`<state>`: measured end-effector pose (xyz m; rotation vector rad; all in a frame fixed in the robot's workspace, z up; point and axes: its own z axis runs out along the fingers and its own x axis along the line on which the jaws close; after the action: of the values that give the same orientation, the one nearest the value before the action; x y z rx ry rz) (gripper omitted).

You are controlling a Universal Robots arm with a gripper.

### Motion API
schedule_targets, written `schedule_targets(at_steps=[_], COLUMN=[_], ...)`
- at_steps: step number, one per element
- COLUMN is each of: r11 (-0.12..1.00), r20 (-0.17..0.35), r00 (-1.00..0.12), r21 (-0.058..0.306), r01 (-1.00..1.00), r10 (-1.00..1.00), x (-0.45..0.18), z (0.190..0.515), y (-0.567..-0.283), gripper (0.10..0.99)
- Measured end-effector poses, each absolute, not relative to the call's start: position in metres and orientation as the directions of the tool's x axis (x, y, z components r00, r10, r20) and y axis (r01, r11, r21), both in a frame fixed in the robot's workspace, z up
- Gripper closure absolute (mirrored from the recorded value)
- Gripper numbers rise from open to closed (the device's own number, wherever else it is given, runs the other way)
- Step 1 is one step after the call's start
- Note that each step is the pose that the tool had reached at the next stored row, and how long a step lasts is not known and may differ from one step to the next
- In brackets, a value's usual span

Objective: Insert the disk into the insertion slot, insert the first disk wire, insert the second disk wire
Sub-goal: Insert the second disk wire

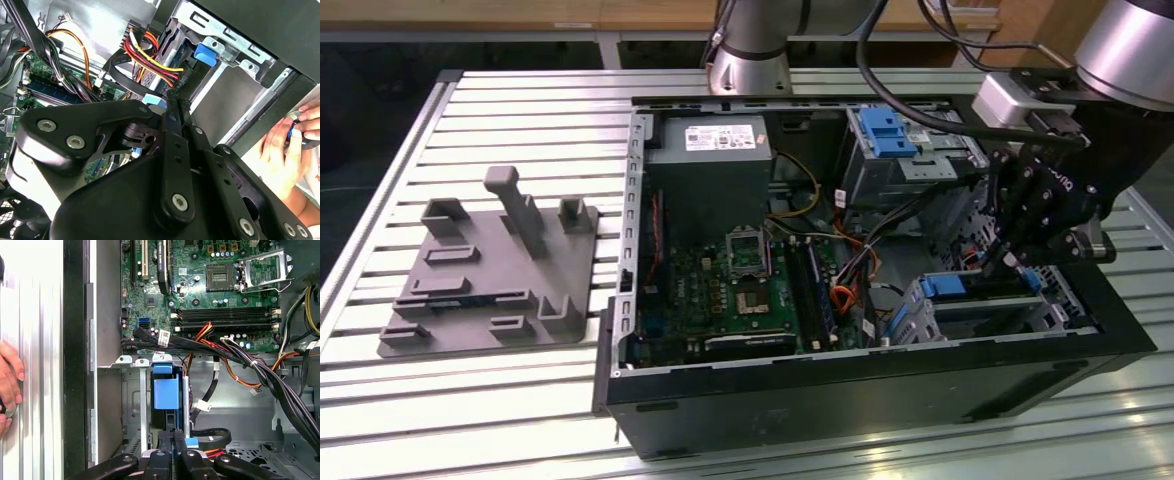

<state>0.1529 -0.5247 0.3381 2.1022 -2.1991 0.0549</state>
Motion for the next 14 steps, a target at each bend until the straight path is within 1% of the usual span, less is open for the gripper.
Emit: schedule_targets(at_steps=[14], r11=[0.047], r20=[0.096], r00=[-0.043], r21=[0.042], r01=[-0.998], r10=[-0.994], x=[0.1529], z=[0.3361], y=[-0.5232], gripper=[0.941])
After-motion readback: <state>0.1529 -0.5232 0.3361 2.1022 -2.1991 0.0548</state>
